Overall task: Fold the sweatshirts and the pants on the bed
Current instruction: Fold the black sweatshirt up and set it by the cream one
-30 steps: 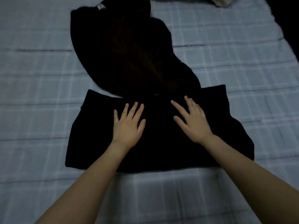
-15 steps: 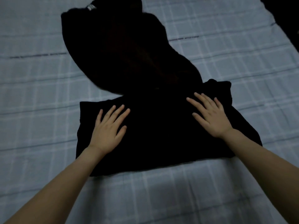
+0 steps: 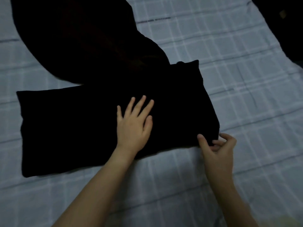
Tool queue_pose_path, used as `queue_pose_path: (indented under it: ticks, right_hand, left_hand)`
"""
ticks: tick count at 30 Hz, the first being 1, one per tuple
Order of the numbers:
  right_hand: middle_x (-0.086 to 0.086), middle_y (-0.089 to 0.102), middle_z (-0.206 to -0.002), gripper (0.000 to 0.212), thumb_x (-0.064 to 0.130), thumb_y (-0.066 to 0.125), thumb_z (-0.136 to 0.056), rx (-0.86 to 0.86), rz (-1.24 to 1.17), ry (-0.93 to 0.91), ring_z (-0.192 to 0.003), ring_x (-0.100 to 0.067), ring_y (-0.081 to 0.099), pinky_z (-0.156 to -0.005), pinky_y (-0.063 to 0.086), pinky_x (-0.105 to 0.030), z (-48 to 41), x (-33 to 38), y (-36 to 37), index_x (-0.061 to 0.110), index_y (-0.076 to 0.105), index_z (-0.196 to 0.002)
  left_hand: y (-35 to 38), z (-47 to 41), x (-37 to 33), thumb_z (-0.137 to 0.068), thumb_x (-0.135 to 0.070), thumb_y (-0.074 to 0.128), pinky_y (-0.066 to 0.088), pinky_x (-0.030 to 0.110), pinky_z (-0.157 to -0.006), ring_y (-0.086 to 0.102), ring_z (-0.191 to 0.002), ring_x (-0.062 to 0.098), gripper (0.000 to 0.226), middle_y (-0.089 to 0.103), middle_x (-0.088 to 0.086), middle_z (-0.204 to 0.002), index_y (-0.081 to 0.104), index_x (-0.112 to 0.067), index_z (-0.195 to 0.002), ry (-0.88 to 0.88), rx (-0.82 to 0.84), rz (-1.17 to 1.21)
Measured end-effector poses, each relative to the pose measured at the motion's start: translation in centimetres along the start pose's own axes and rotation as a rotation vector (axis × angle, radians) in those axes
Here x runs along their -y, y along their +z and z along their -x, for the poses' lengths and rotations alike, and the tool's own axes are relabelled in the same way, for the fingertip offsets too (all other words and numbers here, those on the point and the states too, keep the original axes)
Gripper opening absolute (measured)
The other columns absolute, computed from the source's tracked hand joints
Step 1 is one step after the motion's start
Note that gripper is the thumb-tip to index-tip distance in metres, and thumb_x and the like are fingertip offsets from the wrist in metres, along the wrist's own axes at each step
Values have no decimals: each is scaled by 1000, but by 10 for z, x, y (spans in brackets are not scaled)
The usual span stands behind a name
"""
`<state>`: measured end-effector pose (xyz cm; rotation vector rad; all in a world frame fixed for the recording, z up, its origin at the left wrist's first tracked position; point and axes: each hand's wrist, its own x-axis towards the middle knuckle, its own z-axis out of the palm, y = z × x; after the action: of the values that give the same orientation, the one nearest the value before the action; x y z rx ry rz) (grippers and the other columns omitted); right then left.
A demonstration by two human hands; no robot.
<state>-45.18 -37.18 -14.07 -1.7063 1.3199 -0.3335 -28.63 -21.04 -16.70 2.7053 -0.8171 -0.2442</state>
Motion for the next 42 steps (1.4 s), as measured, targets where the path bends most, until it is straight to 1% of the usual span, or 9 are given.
queue_pose_path:
  ticks: [3, 6, 12, 17, 22, 27, 34, 38, 42]
  right_hand:
    - [-15, 58, -127, 84, 40, 80, -79, -15, -90, 167, -115, -27, 60, -99, 47, -32, -8, -7, 1, 8, 35, -141]
    - [-6, 62, -124, 67, 34, 81, -79, 32, -275, 192, -109, -15, 62, -91, 49, -17, -10, -5, 8, 9, 49, -132]
    - [-2, 53, -138, 90, 45, 87, -60, -12, -655, 288, -119, -19, 61, -101, 51, -51, -16, 7, 23, 40, 40, -136]
    - [5, 65, -128, 60, 17, 84, -77, -102, -608, 26, -117, -7, 62, -99, 53, -33, -1, 16, 19, 26, 59, -131]
    - [9, 68, -113, 89, 4, 83, -75, -39, -652, -32, -99, -3, 70, -78, 57, -17, 13, 38, 4, 32, 40, -147]
    - [6, 75, -108, 43, 4, 78, -80, 36, -522, -231, -104, -10, 70, -86, 56, -22, 39, 76, 9, 21, 71, -119]
    - [5, 72, -117, 47, 7, 78, -81, 133, -459, -490, -113, -10, 66, -98, 54, -34, 96, 140, 36, 20, 68, -125]
    - [17, 70, -119, 49, 13, 77, -81, 260, -298, -687, -116, 0, 62, -99, 51, -24, 129, 171, 71, 34, 67, -124]
    - [34, 62, -112, 53, 21, 75, -79, 311, 25, -900, -111, 20, 52, -93, 39, -2, 157, 182, 114, 38, 63, -128]
  left_hand:
    - [6, -1, 3, -98, -40, 22, 13, 59, -118, 21, -149, 21, 53, 33, -8, -158, 36, -37, -149, 26, -43, 32]
    - [8, 1, 1, -99, -38, 22, 11, 57, -119, 18, -150, 19, 52, 31, -8, -158, 36, -36, -150, 24, -71, 42]
    - [9, 2, 2, -99, -37, 20, 9, 55, -120, 17, -150, 18, 53, 30, -8, -159, 35, -35, -150, 27, -98, 79]
    - [12, 0, 5, -98, -37, 18, 8, 53, -121, 19, -150, 18, 54, 31, -9, -158, 37, -35, -149, 22, -108, 116]
    - [13, 2, 10, -99, -37, 17, 8, 53, -121, 20, -149, 16, 53, 33, -10, -157, 38, -36, -148, 31, -126, 159]
    - [6, 4, 16, -100, -38, 15, 7, 50, -122, 20, -148, 11, 52, 34, -13, -156, 36, -38, -148, 40, -111, 254]
    - [-49, 32, 51, -107, -30, 28, 7, 23, -120, 16, -149, 11, 46, 29, -6, -159, 31, -27, -152, 28, -27, 456]
    - [-97, 72, 120, -100, -29, 34, 25, 44, -119, 35, -143, 27, 49, 45, 5, -151, 46, -16, -146, 103, -297, 178]
    - [-109, 112, 211, -99, -31, 33, 22, 53, -117, 28, -146, 32, 51, 36, 4, -156, 42, -20, -148, -226, -318, 104]
